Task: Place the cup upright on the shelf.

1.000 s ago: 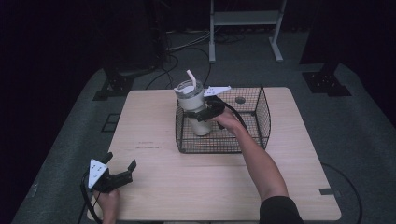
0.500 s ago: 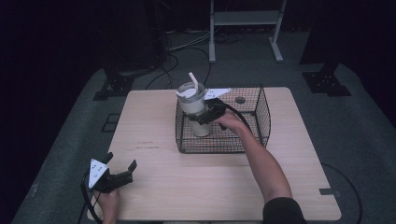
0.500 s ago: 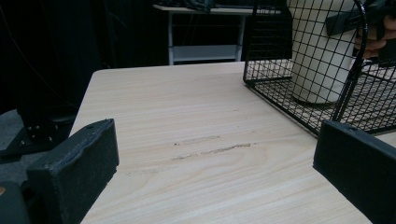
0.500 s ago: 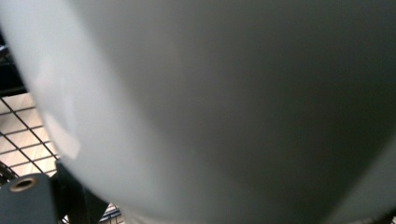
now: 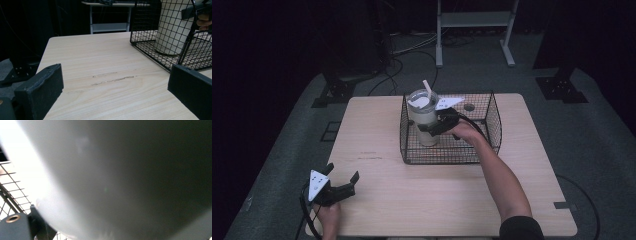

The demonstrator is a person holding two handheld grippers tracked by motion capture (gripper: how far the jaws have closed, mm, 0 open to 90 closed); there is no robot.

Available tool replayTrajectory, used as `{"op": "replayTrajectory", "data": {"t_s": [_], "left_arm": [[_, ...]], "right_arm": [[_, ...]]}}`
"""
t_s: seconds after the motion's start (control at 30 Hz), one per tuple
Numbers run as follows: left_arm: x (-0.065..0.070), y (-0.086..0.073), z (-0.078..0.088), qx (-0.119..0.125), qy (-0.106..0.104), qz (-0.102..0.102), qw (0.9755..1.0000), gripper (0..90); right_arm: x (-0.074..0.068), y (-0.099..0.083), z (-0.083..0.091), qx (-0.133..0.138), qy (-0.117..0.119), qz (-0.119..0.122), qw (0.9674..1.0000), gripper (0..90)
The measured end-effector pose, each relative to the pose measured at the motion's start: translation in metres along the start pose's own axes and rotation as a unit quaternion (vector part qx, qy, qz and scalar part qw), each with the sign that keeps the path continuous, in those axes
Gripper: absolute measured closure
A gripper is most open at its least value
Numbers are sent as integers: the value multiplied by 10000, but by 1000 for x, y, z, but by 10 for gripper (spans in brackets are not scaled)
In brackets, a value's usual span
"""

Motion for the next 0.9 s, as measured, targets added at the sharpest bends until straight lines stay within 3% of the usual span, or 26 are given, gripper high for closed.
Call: {"op": "replayTrajectory", "data": {"t_s": [0.3, 0.9], "left_arm": [[0, 0, 0, -3, 7, -4, 10000, 0], [-1, 0, 1, 26, 13, 26, 10000, 0]], "right_arm": [[1, -5, 7, 36, -112, -83, 9999, 79], [3, -6, 11, -69, -50, -23, 10000, 77]]}}
Point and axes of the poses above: each handheld gripper's, and its own axes: z roughly backward along the jaws, y roughly out of its top, x roughly to its right, the point moved 8 cm from there along -z, roughly forward along the jaws, and after that the axes turned 12 degrees about -x, right-handed, at the moved point
